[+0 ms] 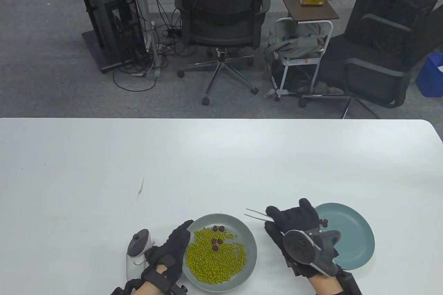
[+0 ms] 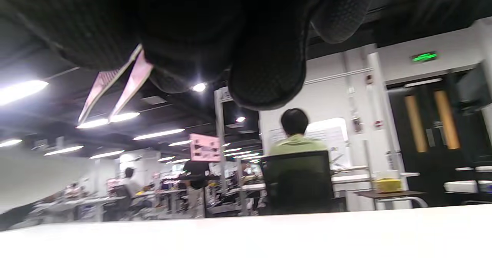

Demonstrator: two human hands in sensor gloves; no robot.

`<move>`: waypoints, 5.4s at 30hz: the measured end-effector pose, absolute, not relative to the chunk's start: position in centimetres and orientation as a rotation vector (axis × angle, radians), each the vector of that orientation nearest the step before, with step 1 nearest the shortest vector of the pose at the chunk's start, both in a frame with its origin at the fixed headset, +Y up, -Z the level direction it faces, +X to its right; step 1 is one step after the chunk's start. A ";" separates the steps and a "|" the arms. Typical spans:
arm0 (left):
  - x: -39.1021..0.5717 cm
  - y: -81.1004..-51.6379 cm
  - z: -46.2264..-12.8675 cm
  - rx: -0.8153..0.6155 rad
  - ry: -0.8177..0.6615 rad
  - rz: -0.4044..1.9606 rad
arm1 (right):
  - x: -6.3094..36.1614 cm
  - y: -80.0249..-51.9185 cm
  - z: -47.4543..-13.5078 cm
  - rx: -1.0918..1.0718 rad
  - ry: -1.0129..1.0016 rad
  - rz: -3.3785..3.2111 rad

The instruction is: Pick cranberries with tweezers into plate

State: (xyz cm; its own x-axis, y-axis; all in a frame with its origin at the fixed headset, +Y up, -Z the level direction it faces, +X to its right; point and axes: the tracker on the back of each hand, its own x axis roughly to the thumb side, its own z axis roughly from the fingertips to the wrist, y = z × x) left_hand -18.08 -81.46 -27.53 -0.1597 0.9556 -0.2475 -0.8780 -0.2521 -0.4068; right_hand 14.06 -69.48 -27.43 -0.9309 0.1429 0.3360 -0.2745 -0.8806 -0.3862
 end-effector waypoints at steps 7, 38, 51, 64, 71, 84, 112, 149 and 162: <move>-17.9 -81.0 -27.5 -0.537 -0.214 1.754 | 11.7 -70.0 -27.0 0.585 -0.618 2.820; -17.2 -81.2 -26.8 -0.566 -0.252 1.715 | 15.5 -67.3 -26.5 0.560 -0.643 2.763; -17.6 -81.9 -27.1 -0.558 -0.223 1.723 | 26.0 -65.7 -28.9 0.028 -0.606 2.790; -17.7 -81.7 -27.2 -0.538 -0.245 1.712 | 35.3 -69.6 -31.4 -0.633 -0.161 2.762; -17.9 -81.6 -27.3 -0.533 -0.240 1.716 | 36.1 -72.4 -32.8 -0.715 0.106 2.824; -17.9 -81.5 -27.2 -0.525 -0.251 1.692 | 36.4 -73.2 -33.0 -0.759 0.202 2.824; -17.4 -81.6 -27.1 -0.573 -0.228 1.729 | 18.2 -69.1 -29.3 0.206 -0.684 2.837; -16.9 -81.8 -27.0 -0.579 -0.241 1.700 | 10.8 -70.9 -26.8 0.672 -0.599 2.853; -17.2 -81.6 -27.1 -0.533 -0.242 1.717 | 16.5 -68.0 -27.6 0.407 -0.708 2.755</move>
State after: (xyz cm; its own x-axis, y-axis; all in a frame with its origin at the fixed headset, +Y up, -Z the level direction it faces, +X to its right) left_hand -17.21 -81.62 -27.08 -0.1336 0.9673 -0.2156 -0.8701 -0.2186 -0.4418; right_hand 16.46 -68.00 -27.58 -0.9249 0.1850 0.3321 -0.3222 -0.8451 -0.4266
